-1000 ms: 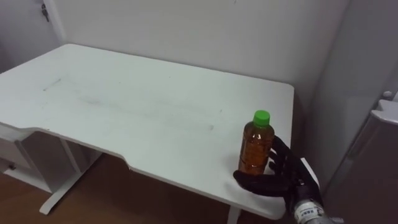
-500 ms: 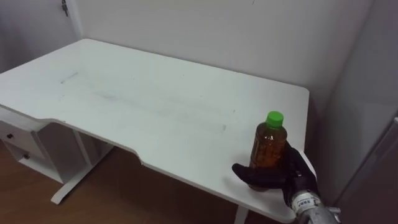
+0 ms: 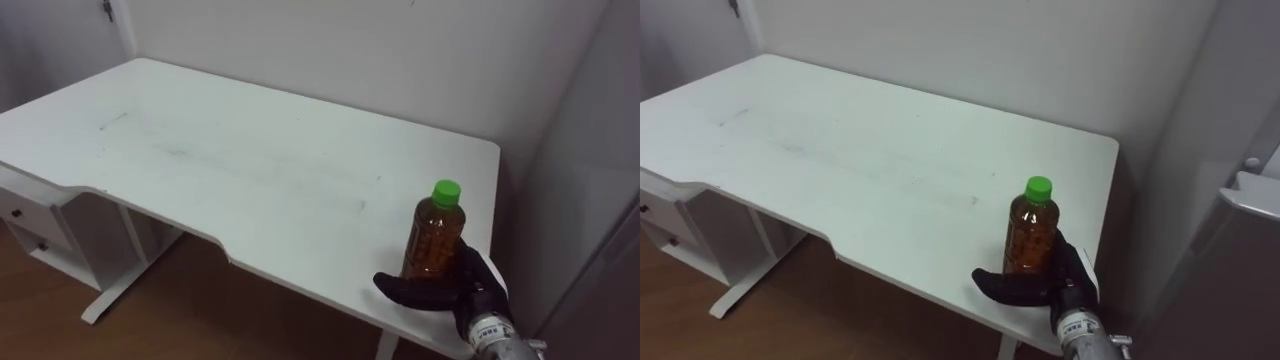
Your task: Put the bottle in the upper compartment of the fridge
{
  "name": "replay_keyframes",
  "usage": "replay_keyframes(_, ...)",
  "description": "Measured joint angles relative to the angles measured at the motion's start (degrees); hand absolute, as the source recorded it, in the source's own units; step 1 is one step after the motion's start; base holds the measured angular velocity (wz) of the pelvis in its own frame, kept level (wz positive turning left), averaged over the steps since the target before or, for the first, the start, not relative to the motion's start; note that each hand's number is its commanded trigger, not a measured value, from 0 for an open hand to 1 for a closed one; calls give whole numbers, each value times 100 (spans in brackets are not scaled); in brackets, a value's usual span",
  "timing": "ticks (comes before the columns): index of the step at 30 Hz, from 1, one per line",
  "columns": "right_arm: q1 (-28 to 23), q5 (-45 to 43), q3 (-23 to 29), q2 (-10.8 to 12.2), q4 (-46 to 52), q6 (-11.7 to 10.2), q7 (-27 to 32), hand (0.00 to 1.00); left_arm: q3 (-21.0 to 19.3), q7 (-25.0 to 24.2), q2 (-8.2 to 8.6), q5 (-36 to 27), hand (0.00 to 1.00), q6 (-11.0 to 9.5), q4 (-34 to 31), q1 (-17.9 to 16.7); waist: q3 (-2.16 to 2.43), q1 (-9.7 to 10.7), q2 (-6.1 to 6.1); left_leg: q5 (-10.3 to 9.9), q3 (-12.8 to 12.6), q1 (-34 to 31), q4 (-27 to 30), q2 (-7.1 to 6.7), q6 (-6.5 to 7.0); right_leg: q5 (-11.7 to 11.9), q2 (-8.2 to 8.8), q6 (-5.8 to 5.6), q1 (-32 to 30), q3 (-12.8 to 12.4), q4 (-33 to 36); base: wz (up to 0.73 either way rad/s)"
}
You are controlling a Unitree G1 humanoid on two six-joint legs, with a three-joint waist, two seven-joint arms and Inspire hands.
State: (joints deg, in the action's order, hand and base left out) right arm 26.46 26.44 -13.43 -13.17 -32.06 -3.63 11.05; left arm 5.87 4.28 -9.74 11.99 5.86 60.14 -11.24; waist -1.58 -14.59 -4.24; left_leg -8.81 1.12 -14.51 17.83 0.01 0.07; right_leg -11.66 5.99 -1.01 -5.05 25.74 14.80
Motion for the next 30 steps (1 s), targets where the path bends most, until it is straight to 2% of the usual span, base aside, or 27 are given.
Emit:
replay_keyframes(9,60,-7,3,-9,-219,-9,23,0,0,-2,-2,0,0,4,7,5,0,3,0,9,89,25,-7,-21,-8,-9,8,0,81,109,-16,5)
replay_keyframes(10,62,5,3,-16,-248,-12,28,24,0,-1,-3,0,0,4,9,6,2,3,-2,10,117,32,-6,-30,-11,-18,10,-1,98,125,-15,10)
replay_keyframes(11,75,10,3,-23,-285,-23,32,100,0,1,-2,0,0,4,9,11,3,3,-7,18,140,31,-6,-36,-14,-22,10,-1,103,136,-15,9)
replay_keyframes(18,98,-9,64,-51,-390,-56,262,100,3,32,-4,0,0,9,0,11,0,13,-3,46,223,10,-15,-62,-21,-30,11,-1,116,191,-26,6)
replay_keyframes(30,111,-207,57,-23,-476,-48,258,100,-4,24,-2,2,0,9,-5,11,-2,-9,1,49,245,14,-33,-71,-26,-52,15,-7,108,194,-28,0)
